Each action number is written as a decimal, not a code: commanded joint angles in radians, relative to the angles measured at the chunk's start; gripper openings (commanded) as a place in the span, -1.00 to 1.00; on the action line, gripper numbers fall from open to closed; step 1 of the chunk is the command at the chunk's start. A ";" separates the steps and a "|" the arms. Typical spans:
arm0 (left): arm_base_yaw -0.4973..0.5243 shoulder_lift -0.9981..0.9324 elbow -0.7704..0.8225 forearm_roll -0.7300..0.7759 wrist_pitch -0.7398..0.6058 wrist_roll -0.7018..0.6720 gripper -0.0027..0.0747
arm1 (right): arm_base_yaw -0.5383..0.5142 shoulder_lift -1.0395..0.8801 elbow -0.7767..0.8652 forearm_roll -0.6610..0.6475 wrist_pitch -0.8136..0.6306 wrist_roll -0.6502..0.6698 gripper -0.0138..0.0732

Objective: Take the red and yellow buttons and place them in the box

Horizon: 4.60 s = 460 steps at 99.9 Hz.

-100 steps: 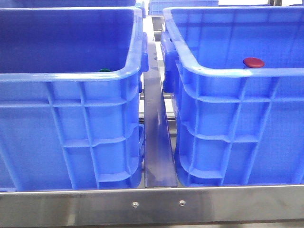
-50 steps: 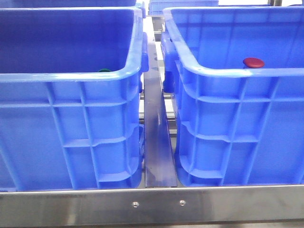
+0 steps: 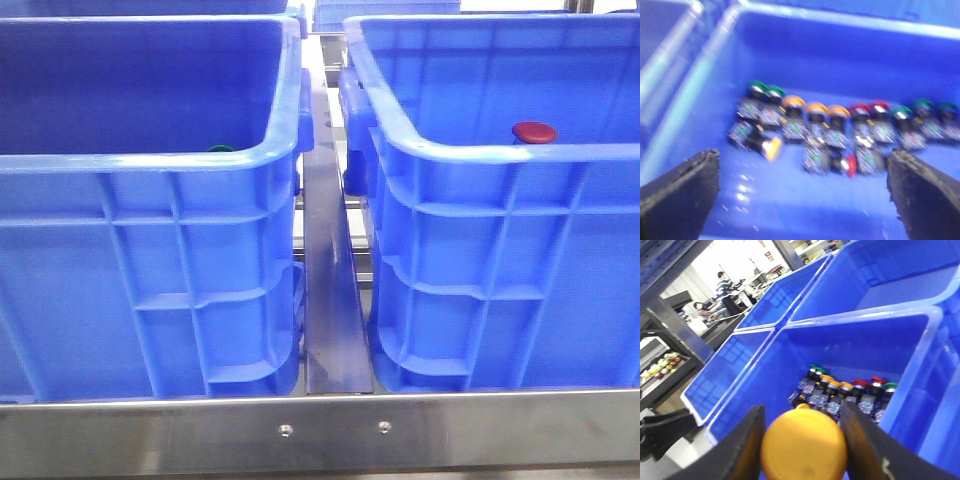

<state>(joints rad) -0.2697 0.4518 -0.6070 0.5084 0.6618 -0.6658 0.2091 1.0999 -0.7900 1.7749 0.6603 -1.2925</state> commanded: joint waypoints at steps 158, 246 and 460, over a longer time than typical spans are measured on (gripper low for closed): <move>-0.035 0.001 -0.023 -0.030 -0.136 0.171 -0.98 | -0.451 0.454 -0.211 0.123 -0.337 -0.620 -0.34; -0.035 0.001 -0.023 -0.030 -0.136 0.171 -0.98 | -0.451 0.663 -0.267 0.123 -0.329 -0.632 -0.33; -0.035 0.001 -0.023 -0.030 -0.136 0.171 -0.98 | -0.346 -0.643 0.341 0.123 -0.387 -0.490 -0.21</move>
<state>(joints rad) -0.2972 0.4470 -0.6031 0.4609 0.5933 -0.4918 -0.1356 0.4826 -0.4252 1.8195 0.2353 -1.7871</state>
